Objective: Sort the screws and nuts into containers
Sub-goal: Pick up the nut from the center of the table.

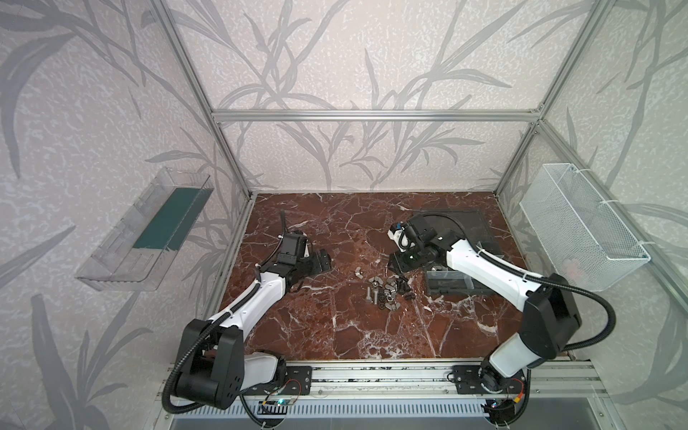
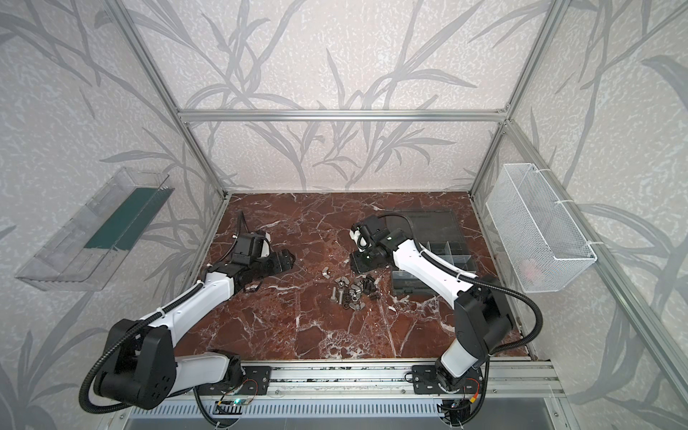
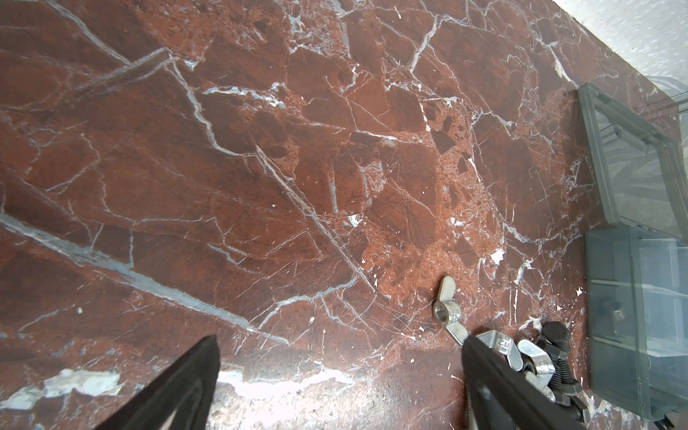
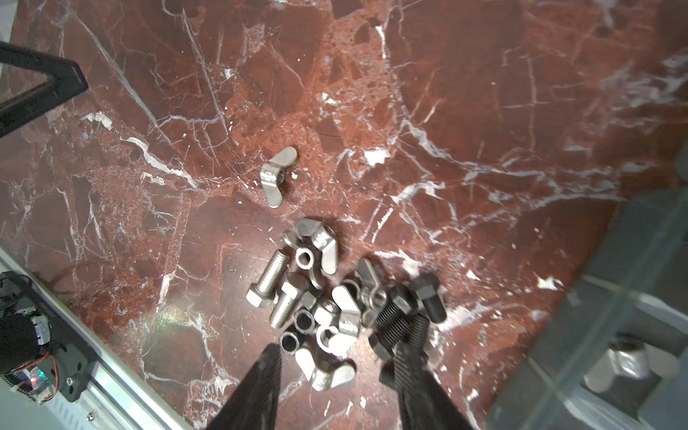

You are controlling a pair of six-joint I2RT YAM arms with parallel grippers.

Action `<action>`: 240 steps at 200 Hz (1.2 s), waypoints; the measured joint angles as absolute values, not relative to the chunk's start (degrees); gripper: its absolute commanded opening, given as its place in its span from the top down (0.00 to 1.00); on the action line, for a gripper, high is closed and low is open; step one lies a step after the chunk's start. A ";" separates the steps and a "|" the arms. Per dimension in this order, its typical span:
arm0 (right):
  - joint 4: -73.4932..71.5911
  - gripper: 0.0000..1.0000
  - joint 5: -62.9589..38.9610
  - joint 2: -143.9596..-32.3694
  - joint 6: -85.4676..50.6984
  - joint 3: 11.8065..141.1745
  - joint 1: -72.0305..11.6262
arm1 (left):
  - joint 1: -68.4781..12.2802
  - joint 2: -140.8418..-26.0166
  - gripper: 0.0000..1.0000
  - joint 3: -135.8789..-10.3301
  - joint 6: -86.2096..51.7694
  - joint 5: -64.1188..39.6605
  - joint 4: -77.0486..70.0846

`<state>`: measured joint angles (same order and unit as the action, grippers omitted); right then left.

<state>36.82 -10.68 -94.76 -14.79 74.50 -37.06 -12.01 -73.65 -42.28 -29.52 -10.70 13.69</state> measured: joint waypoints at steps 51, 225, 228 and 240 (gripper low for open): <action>36.29 0.49 -8.32 -105.93 -21.04 82.91 -41.78 | -12.01 -73.65 0.01 -42.28 -29.34 -10.39 14.11; 42.22 0.47 -3.20 -126.74 -29.04 101.03 -48.29 | -11.94 -72.01 0.01 -42.15 -27.49 -8.01 14.87; 42.24 0.47 -3.11 -126.85 -29.04 101.23 -48.29 | -11.94 -72.01 0.01 -42.15 -27.46 -7.97 14.87; 42.22 0.47 -3.03 -127.39 -29.04 102.02 -48.29 | -11.94 -72.01 0.01 -42.15 -27.40 -7.94 14.87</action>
